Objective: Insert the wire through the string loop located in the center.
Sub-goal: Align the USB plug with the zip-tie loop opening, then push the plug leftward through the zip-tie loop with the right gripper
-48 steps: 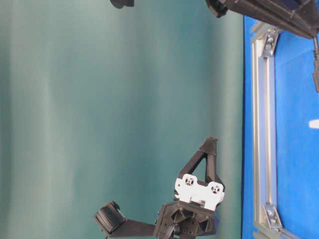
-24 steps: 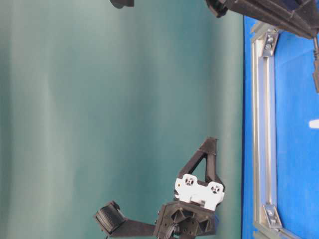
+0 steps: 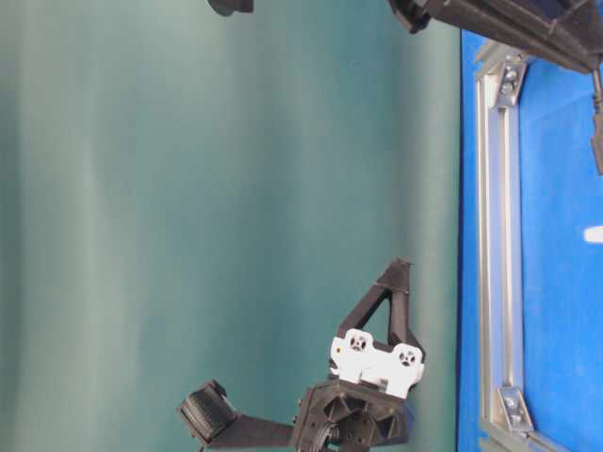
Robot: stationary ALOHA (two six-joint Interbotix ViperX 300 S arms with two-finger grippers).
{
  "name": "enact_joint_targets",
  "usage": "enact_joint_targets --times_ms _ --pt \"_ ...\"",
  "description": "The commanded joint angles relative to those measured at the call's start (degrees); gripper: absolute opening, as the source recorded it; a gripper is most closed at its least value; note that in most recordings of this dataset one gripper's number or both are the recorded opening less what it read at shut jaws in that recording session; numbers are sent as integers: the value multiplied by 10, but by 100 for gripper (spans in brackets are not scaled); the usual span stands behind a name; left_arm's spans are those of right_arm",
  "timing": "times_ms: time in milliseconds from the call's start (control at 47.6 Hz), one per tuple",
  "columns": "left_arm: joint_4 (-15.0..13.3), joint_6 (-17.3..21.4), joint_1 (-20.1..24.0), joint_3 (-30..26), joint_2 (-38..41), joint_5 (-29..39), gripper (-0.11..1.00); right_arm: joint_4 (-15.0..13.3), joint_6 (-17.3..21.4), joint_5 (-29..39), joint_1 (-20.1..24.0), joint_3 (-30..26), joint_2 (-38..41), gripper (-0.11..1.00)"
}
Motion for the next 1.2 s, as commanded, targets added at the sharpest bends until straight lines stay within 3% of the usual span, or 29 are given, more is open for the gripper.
enact_joint_targets --times_ms 0,463,1177 --pt "2 1 -2 -6 -18 -3 0 1 0 -5 0 -7 -4 -3" --pt "2 1 -2 -5 -18 -3 0 1 0 -5 4 -21 8 -3" --pt "2 1 -4 -5 -18 -3 0 1 0 -4 6 -137 108 -3"
